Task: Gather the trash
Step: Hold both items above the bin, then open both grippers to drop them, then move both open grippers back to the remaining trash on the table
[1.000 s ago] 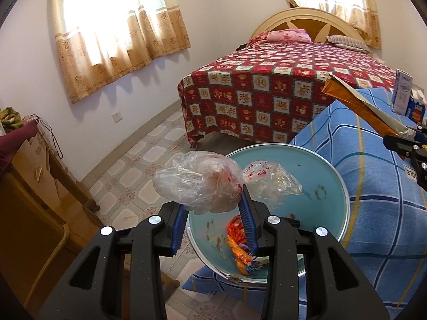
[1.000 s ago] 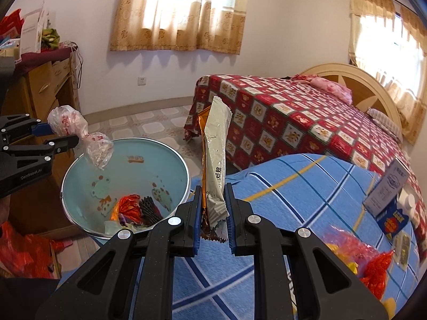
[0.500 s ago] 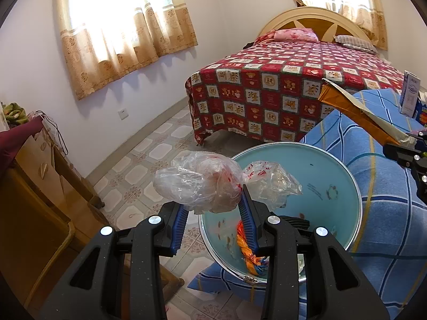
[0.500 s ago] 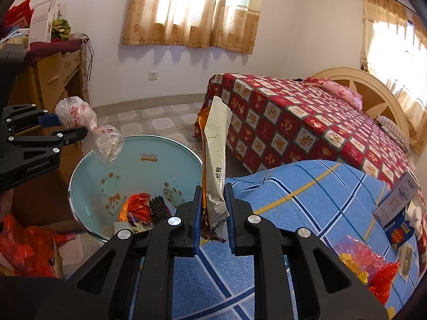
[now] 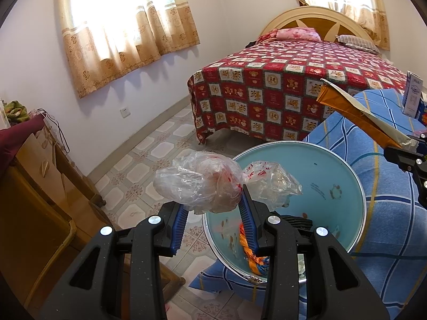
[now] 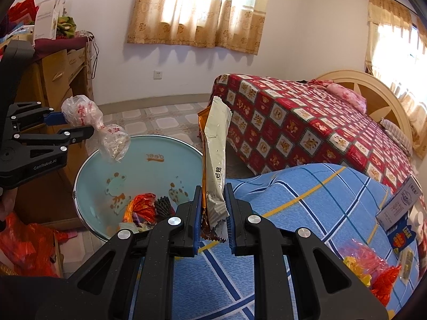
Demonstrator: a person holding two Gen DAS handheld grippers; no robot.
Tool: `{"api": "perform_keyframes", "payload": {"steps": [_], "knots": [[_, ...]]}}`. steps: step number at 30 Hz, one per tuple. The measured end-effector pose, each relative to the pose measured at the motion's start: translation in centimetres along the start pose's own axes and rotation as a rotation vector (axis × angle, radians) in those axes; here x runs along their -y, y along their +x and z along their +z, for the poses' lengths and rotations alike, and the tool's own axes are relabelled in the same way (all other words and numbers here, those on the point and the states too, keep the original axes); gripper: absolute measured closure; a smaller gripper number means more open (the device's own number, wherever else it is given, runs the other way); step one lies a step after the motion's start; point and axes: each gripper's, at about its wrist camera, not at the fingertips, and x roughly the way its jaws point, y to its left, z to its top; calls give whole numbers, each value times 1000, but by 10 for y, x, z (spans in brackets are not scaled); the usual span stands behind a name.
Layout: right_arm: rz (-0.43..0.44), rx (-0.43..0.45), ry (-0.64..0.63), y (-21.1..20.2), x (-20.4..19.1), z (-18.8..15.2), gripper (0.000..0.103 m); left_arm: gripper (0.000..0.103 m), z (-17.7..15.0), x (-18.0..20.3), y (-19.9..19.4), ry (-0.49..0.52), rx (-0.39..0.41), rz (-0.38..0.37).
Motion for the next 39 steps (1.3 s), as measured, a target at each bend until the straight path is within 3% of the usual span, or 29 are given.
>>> {"api": "perform_keyframes", "payload": {"steps": [23,24,26,27,28,32,39], "knots": [[27,-1,-19,2,-14,3,86,64,0,1,1,-6,-1,-6],[34,-4,-19,3,-15,3,85,59,0,1,0,-9,-1,-7],[53,-11,-20,4,-15,2,70,41,0,2,-1,-21,5,-1],[53,-8,-21,3,-15,2,66,38,0,3,-2,-22,10,0],[46,-9,-19,4,-15,1,60,38,0,4,-3,-21,10,-1],[49,-16,-1,5,-14,-2,55,34,-3,6,-2,-23,5,-3],[50,-10,9,3,-13,-5,51,28,-4,6,-1,-18,-2,0]]}}
